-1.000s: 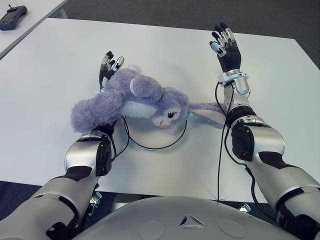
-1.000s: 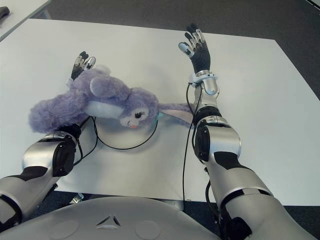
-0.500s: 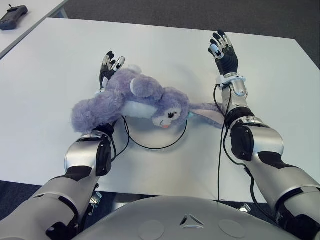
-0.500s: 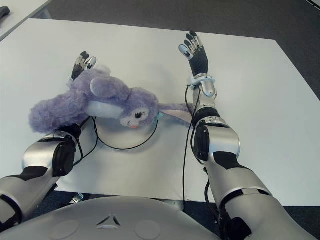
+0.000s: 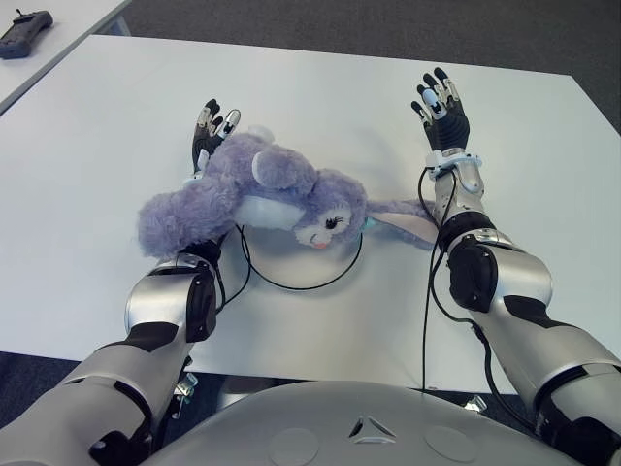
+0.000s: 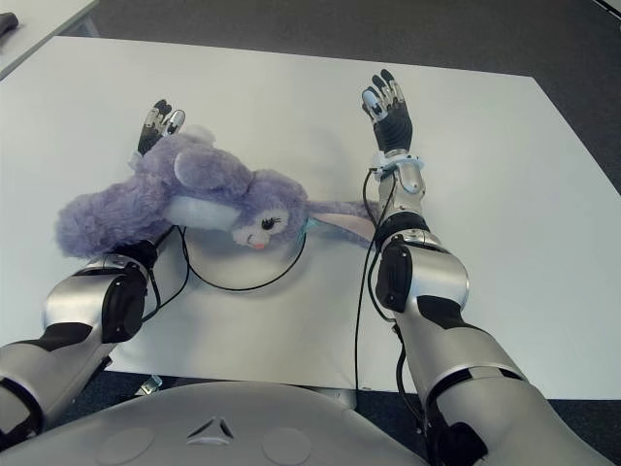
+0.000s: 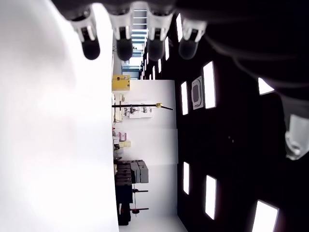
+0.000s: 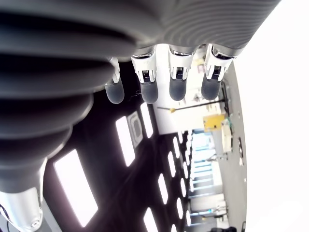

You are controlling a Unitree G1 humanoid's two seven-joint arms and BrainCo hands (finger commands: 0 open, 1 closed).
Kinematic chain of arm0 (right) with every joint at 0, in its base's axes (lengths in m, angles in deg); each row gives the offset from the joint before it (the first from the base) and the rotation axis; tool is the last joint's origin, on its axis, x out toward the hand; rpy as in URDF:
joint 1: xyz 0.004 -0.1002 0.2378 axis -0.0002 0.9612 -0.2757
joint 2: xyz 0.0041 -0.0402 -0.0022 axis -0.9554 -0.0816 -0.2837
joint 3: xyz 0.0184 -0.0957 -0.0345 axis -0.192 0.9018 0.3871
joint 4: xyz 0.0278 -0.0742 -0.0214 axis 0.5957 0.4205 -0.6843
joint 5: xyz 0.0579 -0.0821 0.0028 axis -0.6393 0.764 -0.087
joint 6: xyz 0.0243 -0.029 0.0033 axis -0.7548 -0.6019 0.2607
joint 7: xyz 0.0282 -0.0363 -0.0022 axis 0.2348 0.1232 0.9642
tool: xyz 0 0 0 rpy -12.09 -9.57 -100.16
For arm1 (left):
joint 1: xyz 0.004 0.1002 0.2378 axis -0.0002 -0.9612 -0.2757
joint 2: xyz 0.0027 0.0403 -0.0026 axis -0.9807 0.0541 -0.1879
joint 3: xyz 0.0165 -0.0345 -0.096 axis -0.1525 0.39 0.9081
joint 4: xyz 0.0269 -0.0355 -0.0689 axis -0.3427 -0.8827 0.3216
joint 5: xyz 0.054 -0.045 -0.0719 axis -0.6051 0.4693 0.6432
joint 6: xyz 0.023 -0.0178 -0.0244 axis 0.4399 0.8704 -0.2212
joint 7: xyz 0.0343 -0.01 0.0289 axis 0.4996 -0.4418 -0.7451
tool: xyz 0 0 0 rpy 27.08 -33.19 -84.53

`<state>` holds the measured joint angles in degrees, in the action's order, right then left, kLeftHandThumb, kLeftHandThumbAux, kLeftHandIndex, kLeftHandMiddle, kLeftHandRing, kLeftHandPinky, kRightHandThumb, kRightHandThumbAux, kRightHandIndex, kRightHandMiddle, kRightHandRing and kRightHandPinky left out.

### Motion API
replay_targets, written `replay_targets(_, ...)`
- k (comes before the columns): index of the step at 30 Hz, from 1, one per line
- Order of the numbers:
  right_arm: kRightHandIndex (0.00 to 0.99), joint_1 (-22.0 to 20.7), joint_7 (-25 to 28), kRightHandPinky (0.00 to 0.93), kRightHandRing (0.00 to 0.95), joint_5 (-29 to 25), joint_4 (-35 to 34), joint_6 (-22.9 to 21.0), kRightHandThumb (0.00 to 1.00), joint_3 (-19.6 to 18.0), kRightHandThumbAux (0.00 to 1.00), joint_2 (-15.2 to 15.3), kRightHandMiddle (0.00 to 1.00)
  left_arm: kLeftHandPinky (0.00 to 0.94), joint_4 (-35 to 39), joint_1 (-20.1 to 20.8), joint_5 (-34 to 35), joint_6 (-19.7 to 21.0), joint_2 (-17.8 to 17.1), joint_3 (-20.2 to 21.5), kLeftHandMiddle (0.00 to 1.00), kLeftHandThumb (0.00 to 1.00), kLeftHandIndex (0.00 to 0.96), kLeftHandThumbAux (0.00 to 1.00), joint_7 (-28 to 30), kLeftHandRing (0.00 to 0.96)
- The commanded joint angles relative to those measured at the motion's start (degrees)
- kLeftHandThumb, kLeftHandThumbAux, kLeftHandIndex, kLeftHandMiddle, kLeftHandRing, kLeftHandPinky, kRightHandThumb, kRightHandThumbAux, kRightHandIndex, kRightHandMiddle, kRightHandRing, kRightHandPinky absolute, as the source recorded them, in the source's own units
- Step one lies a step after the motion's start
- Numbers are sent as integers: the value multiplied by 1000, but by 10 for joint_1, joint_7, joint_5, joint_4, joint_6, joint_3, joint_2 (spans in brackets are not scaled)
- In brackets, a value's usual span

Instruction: Put the doll into the plate.

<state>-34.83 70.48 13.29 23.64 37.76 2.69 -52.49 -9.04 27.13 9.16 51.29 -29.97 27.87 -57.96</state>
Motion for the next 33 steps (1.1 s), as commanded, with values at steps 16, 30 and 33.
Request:
replay_targets(16,88,44,11,74,70,-22,16,-29,0,-65,655,-15,101,0,-85,-125,0,68,30,3,57,0,0,423,0,6)
replay_targets(30,94,60,16,84,82,-16,17,-39,0,-77,632,-17,110,0,-85,-130,-1,61,29,4,62,0,0,434,0,10)
replay_targets(33,91,65,13,83,81,-9,17,-36,0,-72,628,-20,107,0,-84,-127,-3,64,29,2,57,0,0,433,-2,9)
